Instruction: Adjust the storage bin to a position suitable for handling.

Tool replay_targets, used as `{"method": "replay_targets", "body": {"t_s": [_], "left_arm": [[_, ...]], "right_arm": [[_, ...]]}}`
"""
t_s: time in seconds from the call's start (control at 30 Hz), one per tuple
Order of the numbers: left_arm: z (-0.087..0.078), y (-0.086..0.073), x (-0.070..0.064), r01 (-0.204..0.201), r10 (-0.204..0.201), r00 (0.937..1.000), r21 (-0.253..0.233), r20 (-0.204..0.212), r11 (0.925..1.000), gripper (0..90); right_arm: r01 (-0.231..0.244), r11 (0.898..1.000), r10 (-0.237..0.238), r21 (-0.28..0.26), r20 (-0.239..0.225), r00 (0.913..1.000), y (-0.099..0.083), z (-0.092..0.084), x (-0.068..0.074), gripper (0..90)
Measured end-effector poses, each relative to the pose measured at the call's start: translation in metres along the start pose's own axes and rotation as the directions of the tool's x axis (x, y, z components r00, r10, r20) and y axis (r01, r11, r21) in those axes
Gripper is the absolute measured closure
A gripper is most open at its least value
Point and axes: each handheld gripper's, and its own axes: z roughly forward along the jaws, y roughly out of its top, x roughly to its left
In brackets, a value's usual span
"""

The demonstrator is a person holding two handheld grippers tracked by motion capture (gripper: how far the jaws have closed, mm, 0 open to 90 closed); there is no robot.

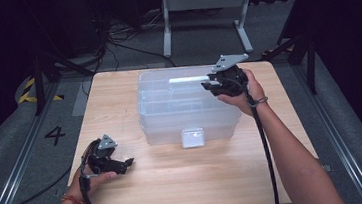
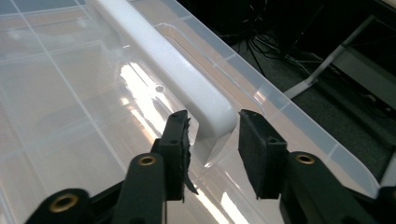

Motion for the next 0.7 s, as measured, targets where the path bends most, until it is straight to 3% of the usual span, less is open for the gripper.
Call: {"method": "replay_targets", "body": {"t_s": [0.17,0.53,0.7], "left_arm": [[0.0000,0.0000,0.0001,-0.002,0.002,1.0000,0.000,-0.002,1.0000,0.3],[0.0004,0.0007,-0.0001,-0.006,0.006,1.0000,-0.005,-0.003,1.0000,0.7],[-0.0021,0.0020,-0.0018,-0.004,0.004,0.9999,-0.022,0.013,0.9997,12.7]], "right_arm": [[0.001,1.000,-0.001,0.002,-0.012,0.9999,0.0025,0.0004,-0.0002,73.0],[0.018,1.000,-0.018,0.010,-0.012,0.9998,0.0044,-0.0003,-0.0004,73.5],[0.024,0.999,-0.023,0.022,-0.025,0.9994,0.0062,-0.0006,-0.0018,73.6]]}}
